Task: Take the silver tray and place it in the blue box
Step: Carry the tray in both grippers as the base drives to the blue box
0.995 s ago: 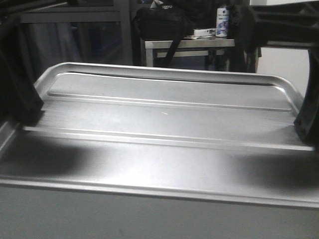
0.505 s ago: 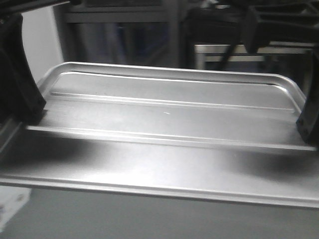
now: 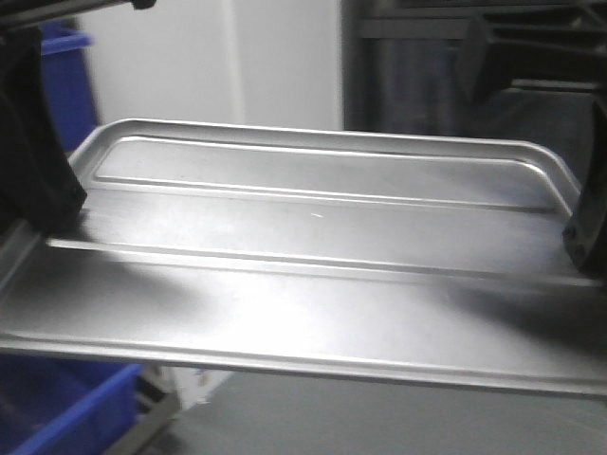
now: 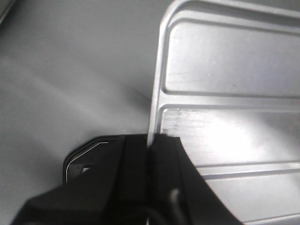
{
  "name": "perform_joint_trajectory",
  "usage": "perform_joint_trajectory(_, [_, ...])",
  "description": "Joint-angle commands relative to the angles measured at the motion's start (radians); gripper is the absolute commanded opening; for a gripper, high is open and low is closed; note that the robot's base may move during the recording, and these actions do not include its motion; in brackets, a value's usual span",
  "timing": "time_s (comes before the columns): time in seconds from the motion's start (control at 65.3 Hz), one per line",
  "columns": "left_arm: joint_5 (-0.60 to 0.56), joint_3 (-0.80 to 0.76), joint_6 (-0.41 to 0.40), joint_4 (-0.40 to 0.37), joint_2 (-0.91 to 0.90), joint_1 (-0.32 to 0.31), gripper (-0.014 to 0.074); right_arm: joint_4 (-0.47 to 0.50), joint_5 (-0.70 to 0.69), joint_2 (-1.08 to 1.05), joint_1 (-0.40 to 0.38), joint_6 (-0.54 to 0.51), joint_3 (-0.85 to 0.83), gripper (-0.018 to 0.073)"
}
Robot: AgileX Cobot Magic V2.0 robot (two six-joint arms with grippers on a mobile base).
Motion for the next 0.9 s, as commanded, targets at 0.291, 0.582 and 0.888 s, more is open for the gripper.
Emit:
perform_joint_trajectory(0.291, [0.094,-0.022,-0.007,0.087,-0.024,0.005,-0.0104,-0.086,0.130,-0.020,-0.008,-0.002,-0.019,0.0058])
perform_joint_trajectory(0.582, [0.094,-0.022,-0.007,0.087,-0.024,0.005,-0.0104,-0.086,0.130,-0.020,-0.008,-0.002,-0.019,0.0058])
perform_joint_trajectory(0.888, [0.094,-0.022,-0.007,0.087,-0.024,0.005,-0.0104,-0.086,0.130,-0.020,-0.008,-0.002,-0.019,0.0058])
